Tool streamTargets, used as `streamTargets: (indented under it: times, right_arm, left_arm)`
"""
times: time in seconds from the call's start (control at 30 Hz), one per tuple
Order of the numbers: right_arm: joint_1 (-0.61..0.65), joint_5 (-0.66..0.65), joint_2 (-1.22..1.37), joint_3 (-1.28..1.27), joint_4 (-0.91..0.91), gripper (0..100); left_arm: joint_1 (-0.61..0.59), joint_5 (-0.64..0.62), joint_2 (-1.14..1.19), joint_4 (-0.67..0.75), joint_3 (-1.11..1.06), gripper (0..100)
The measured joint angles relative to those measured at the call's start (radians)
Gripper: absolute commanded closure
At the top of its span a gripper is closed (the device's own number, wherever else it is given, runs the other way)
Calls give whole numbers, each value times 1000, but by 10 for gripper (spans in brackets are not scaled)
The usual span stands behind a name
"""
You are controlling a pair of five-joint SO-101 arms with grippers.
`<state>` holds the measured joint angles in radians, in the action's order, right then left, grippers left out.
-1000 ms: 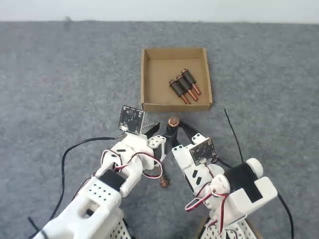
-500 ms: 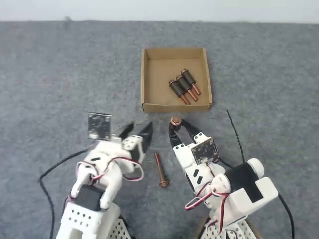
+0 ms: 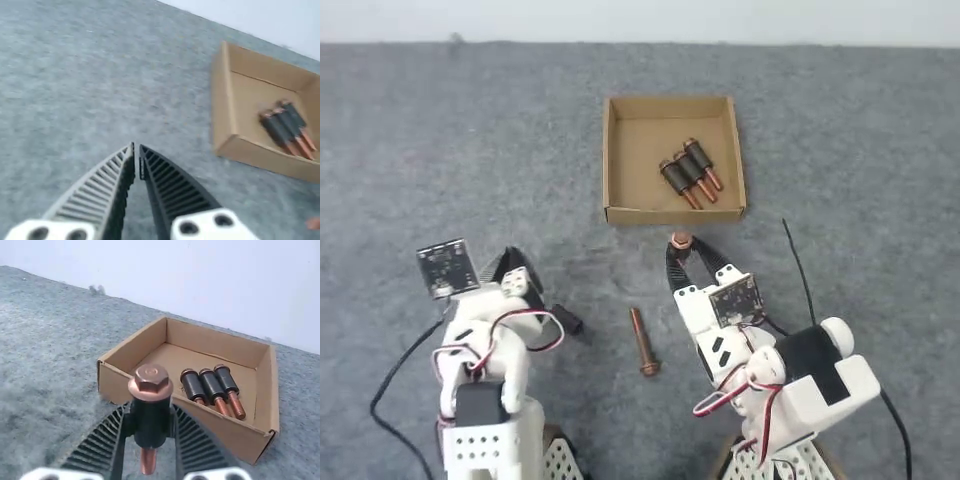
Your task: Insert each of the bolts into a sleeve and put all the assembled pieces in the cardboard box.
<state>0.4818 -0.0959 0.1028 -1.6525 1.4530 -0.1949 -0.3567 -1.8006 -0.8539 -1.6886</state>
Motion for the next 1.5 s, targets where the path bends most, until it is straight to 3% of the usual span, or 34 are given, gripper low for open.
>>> streamTargets:
  times: [0.17,0.37,0.53,0.87,1.13,1.5]
  right_arm:
    - [-61,0,0,0,6,992]
    - [-180,0,0,0,146,992]
    - [-190,0,0,2,160,992]
    - [-221,-63,0,75,121,992]
    - [-285,-74,-35,227,-138,992]
    - [-347,-75,-377,417,-934,992]
  left_arm:
    - [-28,69,0,-112,0,989]
    - [-112,247,0,-164,0,989]
    - [-160,384,0,-213,0,989]
    - [-164,416,0,-239,0,989]
    - [-164,416,0,-256,0,989]
    - [-164,416,0,-256,0,989]
